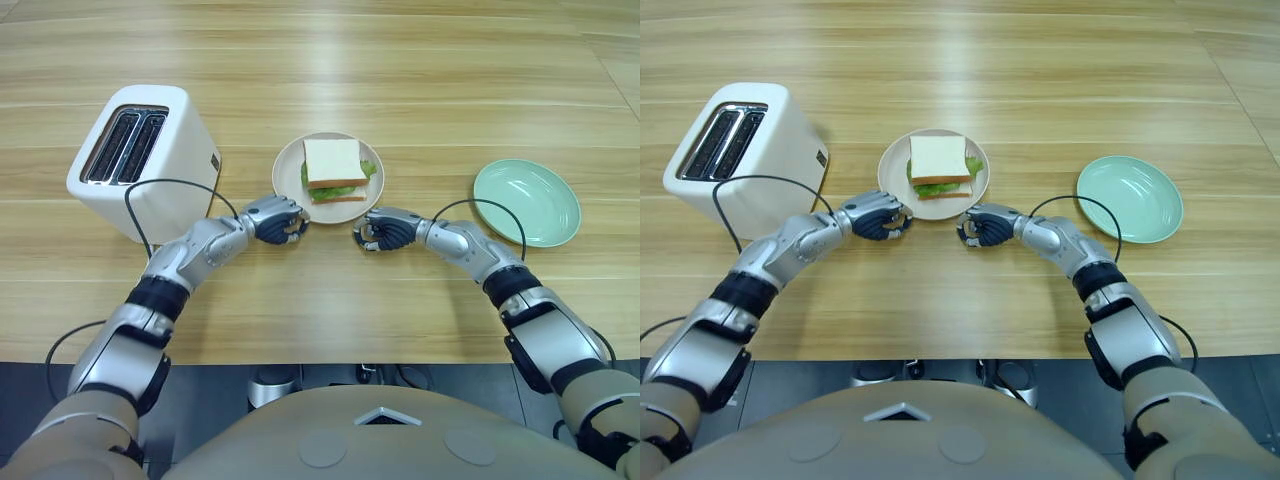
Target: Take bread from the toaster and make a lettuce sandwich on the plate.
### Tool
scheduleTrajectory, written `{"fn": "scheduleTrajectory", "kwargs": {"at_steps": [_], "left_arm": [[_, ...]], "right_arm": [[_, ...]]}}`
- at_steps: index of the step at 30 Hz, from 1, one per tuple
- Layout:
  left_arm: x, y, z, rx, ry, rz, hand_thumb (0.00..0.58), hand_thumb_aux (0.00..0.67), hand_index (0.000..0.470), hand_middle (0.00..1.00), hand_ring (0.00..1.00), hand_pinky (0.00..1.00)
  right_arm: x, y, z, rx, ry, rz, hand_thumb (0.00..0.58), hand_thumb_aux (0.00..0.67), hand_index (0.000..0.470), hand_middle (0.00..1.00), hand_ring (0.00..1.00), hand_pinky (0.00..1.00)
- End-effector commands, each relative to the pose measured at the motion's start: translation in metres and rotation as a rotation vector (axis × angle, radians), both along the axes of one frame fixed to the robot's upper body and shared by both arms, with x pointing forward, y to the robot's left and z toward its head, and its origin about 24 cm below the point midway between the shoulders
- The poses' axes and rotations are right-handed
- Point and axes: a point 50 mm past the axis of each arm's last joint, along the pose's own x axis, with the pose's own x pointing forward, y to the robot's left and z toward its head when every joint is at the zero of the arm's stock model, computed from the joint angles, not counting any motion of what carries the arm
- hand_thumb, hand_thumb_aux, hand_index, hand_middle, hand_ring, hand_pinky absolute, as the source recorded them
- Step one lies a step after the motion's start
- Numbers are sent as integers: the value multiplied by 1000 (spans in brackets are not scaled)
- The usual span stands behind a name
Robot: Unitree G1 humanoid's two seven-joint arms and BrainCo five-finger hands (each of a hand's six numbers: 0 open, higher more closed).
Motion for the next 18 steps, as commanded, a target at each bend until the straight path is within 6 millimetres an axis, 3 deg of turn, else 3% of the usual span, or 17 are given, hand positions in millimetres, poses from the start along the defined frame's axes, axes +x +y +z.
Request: {"fn": "scheduleTrajectory", "kwargs": {"at_steps": [1, 9, 18], "left_arm": [[8, 8, -13, 41, 38, 50, 580, 670, 460, 1000, 1000, 1000], [16, 9, -16, 9, 33, 82, 580, 670, 460, 1000, 1000, 1000], [4, 19, 6, -200, -85, 81, 580, 670, 460, 1000, 1000, 1000]], "right_arm": [[6, 0, -4, -16, 12, -32, 580, 670, 460, 1000, 1000, 1000], [35, 0, 14, 10, -55, -165, 580, 670, 460, 1000, 1000, 1000], [30, -9, 11, 83, -74, -206, 580, 670, 460, 1000, 1000, 1000]]}}
